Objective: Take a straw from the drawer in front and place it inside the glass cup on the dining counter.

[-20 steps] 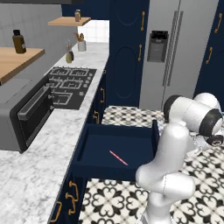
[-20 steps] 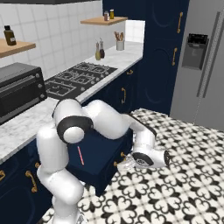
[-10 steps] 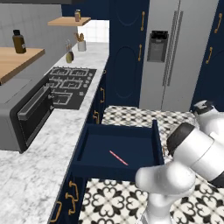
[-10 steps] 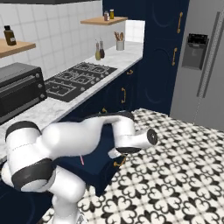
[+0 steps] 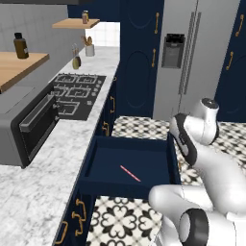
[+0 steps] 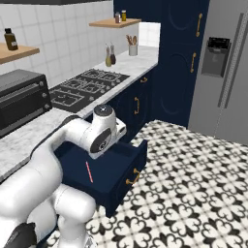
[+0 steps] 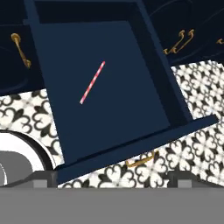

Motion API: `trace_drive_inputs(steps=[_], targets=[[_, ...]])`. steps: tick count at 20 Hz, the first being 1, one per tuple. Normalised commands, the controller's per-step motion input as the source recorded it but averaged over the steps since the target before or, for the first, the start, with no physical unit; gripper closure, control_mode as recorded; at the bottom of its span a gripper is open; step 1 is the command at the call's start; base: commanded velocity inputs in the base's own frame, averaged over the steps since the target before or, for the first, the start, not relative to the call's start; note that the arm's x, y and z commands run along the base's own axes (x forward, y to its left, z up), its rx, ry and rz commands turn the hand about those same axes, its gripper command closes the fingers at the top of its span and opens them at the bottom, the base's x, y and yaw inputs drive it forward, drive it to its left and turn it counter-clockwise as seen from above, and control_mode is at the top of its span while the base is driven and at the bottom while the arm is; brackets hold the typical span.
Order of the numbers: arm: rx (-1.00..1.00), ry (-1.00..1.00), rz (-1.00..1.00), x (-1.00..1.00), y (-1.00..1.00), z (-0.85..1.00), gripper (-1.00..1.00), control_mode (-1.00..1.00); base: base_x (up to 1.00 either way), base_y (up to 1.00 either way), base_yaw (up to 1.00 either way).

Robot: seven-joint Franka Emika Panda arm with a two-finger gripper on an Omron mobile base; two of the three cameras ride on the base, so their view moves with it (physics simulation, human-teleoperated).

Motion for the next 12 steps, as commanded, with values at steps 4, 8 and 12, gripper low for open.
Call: trace_drive_inputs(steps=[4,8,12], targets=[[-0.23,0.13,-0.10,0.09,0.52,0.12,-1.00,-1.00,0.00,0.00,0.00],[-0.01,-0.21,-0.18,0.07,0.33,-0.10,-1.00,-1.00,0.00,0.00,0.00],[0.12,-0.22,-0.32,0.24,0.05,-0.32,-1.00,-1.00,0.00,0.00,0.00]])
